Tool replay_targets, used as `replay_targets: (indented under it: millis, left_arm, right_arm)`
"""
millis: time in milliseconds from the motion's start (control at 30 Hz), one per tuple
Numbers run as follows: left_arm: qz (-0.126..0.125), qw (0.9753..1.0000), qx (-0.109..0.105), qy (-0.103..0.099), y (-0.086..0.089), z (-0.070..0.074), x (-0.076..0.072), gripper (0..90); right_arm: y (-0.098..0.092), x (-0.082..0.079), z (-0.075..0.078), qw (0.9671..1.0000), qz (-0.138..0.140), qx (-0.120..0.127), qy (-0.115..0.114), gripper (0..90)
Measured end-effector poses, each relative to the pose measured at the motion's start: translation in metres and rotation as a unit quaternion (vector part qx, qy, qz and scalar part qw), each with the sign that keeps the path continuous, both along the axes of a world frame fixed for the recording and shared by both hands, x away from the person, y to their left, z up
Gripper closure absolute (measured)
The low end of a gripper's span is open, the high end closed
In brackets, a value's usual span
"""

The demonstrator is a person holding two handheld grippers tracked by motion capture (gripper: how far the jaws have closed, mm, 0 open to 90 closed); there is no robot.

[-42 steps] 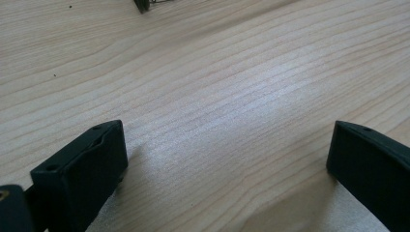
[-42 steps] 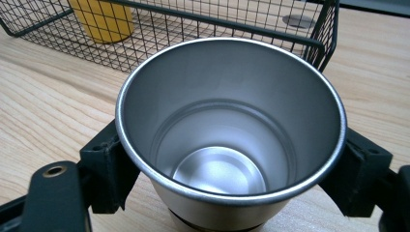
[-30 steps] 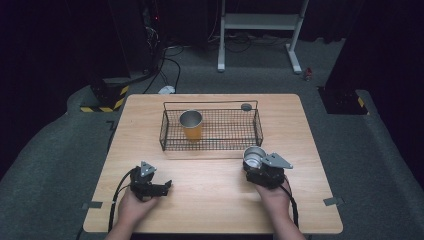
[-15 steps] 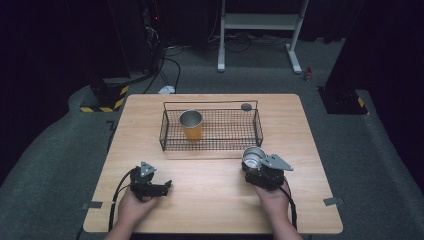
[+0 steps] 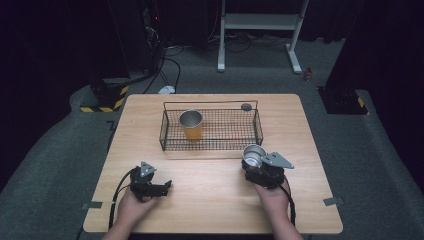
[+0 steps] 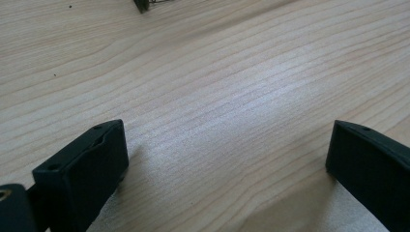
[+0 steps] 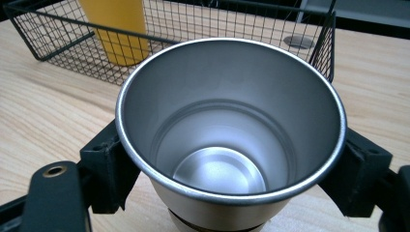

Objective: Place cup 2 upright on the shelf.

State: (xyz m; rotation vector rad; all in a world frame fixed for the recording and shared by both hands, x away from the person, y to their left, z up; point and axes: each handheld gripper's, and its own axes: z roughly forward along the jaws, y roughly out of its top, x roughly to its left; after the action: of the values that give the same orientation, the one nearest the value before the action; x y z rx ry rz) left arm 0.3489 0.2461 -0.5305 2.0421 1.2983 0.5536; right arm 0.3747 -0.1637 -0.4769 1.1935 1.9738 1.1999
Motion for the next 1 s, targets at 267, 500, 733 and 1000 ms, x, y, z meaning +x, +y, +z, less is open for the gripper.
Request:
replay_targets:
  millis: [267,500,733,1000]
  left_arm:
    - [0.001,1.0000,-0.001,0.001,0.000,0.000,0.000,1.5]
    - [0.002,1.0000,-0.001,0.003,0.001,0.000,0.001,0.1]
    - [0.000,1.0000,0.001,0.002,0.001,0.000,0.001,0.3]
    - [-0.005,1.0000,0.001,0.001,0.000,0.000,0.001,0.6]
  right_arm:
    - [0.005,0.003,0.010,0.9999,-0.007,-0.008,-0.010,18.5]
    - [0.014,0.003,0.016,0.9998,-0.018,-0.011,-0.008,18.5]
    - [0.024,0.004,0.026,0.9994,-0.019,-0.019,-0.020,18.5]
    - [0.028,0.004,0.036,0.9993,-0.023,-0.020,-0.023,18.5]
